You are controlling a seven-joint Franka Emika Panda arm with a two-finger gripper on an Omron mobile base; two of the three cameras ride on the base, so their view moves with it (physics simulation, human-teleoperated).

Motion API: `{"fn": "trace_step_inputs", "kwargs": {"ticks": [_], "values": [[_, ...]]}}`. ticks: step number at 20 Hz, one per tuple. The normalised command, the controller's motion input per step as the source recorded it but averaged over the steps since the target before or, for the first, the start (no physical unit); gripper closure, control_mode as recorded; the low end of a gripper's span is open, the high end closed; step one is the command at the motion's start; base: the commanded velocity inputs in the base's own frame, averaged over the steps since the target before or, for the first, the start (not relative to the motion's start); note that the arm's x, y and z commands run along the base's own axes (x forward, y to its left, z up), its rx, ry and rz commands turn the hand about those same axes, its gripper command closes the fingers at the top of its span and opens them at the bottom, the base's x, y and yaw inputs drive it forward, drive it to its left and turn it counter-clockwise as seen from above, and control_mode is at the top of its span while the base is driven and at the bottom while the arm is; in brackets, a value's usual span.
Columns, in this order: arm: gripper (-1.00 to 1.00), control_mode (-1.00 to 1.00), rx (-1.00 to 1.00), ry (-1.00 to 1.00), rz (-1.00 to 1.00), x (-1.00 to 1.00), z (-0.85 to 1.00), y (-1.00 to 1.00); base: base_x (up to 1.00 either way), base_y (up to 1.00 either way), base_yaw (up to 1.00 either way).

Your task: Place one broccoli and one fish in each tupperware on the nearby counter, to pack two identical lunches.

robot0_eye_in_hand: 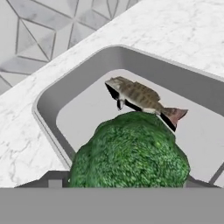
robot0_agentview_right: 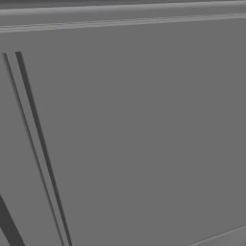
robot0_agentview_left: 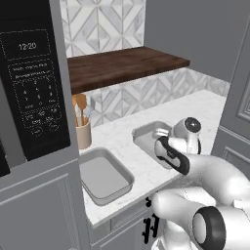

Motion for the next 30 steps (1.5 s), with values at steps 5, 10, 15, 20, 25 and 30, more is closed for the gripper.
{"fn": "trace_step_inputs", "kwargs": {"ticks": [5,10,15,20,25,30], "values": [[-1.00,-1.00,0.00,0.08,0.00,0.57,-0.10,0.00,0.00,0.00,0.00],[-1.00,-1.00,0.00,0.02,0.00,0.39,-0.09,-0.01,0.00,0.00,0.00],[-1.00,-1.00,0.00,0.00,0.00,0.03,0.00,0.00,0.00,0.00,0.00],[-1.00,-1.00,0.00,-0.04,0.00,-0.55,0.42,0.01,0.00,0.00,0.00],[-1.00,-1.00,-0.03,-0.11,0.03,-1.00,0.93,0.23,0.00,0.00,0.00],[-1.00,-1.00,-0.03,-0.02,0.03,-1.00,1.00,0.14,0.00,0.00,0.00]]}}
